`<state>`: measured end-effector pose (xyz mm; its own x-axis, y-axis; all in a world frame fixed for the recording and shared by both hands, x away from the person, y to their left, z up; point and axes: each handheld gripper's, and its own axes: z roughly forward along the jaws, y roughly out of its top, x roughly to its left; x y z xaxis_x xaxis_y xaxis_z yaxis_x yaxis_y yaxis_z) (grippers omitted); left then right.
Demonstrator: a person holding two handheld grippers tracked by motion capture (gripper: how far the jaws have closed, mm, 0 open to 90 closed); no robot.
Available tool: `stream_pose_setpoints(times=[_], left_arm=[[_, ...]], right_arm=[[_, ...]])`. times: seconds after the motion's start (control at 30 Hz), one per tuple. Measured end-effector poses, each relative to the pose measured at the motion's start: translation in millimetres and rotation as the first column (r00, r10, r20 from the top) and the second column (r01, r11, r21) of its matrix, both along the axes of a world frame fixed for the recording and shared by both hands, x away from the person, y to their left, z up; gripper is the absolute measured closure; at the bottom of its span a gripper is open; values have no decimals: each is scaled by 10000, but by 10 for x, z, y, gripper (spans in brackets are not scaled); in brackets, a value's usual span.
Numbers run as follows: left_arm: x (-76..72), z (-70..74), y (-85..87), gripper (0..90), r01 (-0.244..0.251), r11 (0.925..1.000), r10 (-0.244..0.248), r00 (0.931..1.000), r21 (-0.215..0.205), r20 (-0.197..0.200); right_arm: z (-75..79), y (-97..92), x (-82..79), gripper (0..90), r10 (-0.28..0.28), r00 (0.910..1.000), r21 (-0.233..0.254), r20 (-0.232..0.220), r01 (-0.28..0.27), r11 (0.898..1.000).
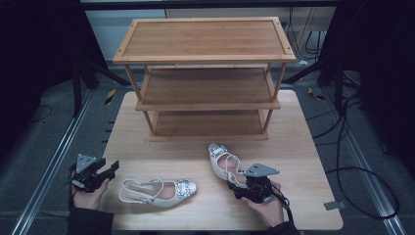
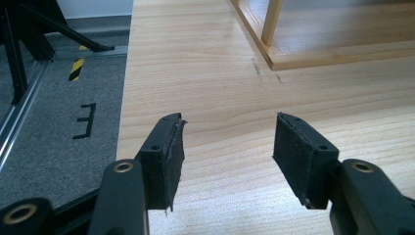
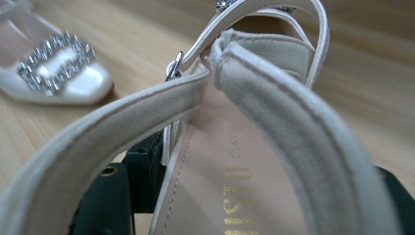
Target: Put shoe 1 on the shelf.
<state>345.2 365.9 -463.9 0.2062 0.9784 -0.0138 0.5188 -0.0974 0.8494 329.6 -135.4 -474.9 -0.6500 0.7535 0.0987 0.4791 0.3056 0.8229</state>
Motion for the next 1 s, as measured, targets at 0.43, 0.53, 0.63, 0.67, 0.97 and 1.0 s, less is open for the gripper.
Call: stream_pose_setpoints(times=[0.43, 0.53, 0.63, 0.67, 0.97, 1.0], left_arm=[[-11, 7, 9, 450, 14, 10000, -14, 10000, -27, -6], [-13, 3, 24, 450, -2, 10000, 2, 10000, -41, 17], [-11, 1, 39, 451, -47, 10000, 47, 10000, -29, 66], [-11, 1, 39, 451, -47, 10000, 47, 10000, -29, 66], [-11, 10, 49, 451, -62, 9999, 63, 9999, -106, 116], [-10, 11, 55, 451, -72, 9999, 73, 9999, -94, 115]], right_arm=[[127, 345, 443, 388, -995, 9943, 445, 374, 979, 9942], [130, 469, 593, 388, -1166, 9929, 442, 247, 1154, 9923], [129, 587, 772, 388, -1457, 9891, 653, 227, 1440, 9874], [131, 622, 825, 388, -1530, 9880, 655, 217, 1513, 9863], [70, 923, 1318, 387, -2216, 9750, 587, 167, 2203, 9737], [50, 952, 1372, 387, -2284, 9735, 600, 107, 2274, 9720]])
